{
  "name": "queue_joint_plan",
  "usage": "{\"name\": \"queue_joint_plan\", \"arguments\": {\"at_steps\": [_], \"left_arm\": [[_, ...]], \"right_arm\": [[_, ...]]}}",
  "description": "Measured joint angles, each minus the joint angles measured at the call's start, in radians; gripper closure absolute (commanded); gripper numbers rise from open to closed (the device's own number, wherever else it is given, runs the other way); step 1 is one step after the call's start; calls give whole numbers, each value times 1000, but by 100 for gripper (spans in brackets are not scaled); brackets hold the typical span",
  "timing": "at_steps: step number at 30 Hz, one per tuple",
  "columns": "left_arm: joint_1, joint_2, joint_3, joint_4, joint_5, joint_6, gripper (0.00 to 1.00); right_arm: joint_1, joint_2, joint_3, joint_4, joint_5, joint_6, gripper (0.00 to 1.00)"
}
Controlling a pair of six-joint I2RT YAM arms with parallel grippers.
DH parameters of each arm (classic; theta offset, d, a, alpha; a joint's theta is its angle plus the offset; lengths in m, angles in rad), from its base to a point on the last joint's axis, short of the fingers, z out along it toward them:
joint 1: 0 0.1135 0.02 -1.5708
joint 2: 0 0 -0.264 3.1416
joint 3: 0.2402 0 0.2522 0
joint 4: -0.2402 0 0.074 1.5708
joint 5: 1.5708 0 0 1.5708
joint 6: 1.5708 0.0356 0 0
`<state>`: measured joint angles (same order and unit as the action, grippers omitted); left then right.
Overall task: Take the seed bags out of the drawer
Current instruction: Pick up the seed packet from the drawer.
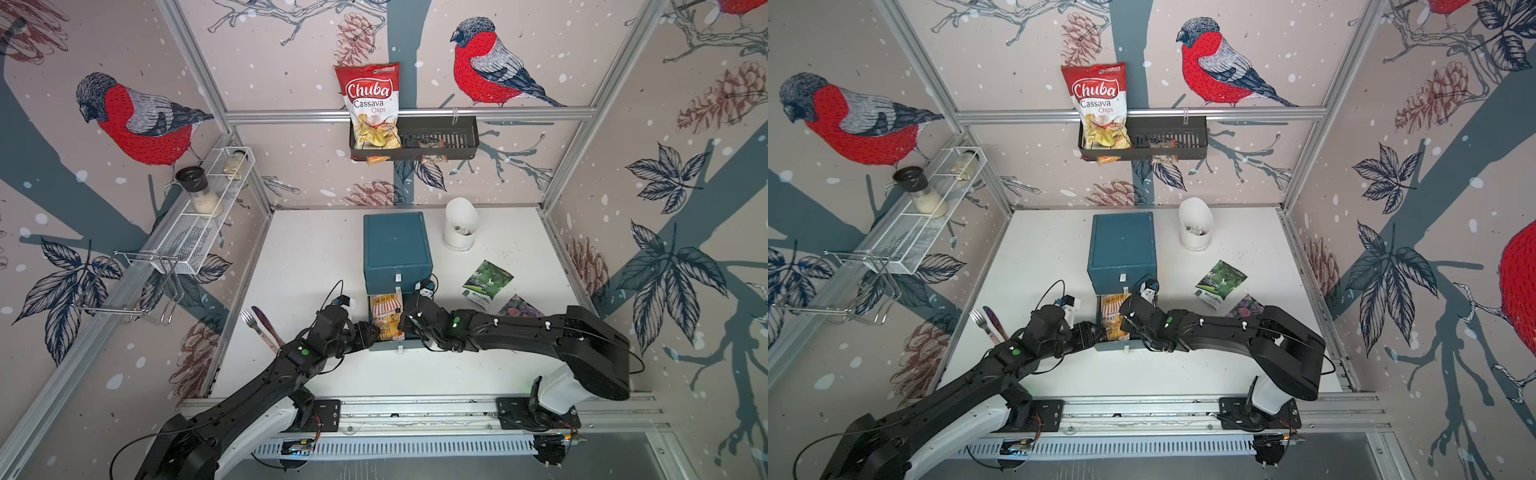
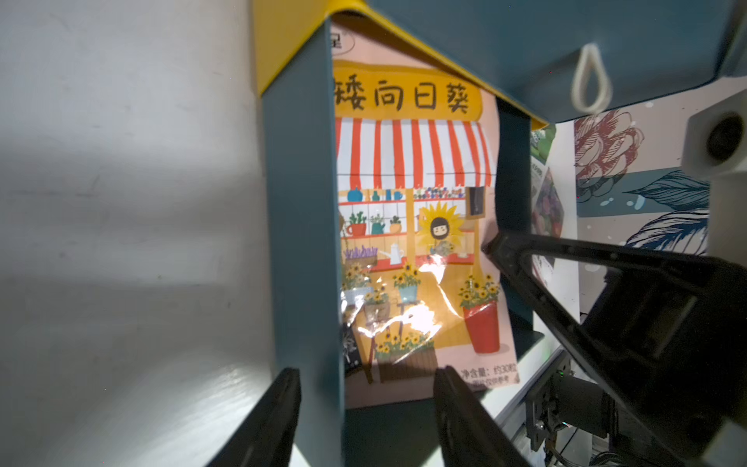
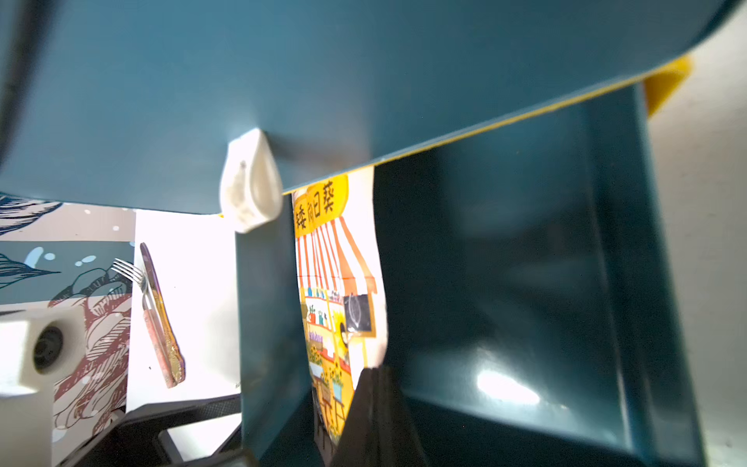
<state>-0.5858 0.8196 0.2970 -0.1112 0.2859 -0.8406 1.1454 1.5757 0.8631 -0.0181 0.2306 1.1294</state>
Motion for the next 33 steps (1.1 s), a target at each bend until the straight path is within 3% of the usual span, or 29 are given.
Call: {"name": "queue_joint_plan", "arguments": {"at_steps": [10,21,27,33], "left_arm": [[0,-23,84,-46,-6,2,33],[2,-69,201,-165,-94,19,27],[62,-59,388,-217,-130,79,24],[150,34,532,-243,-122,138,25]], "right_arm": [[9,-112,-41,-14,11,27,100],[37,-237,-50,-95,27,56,100],[146,-417,-33,-273,120,89,100],[238,-601,-7,-575,275,200,100]]}}
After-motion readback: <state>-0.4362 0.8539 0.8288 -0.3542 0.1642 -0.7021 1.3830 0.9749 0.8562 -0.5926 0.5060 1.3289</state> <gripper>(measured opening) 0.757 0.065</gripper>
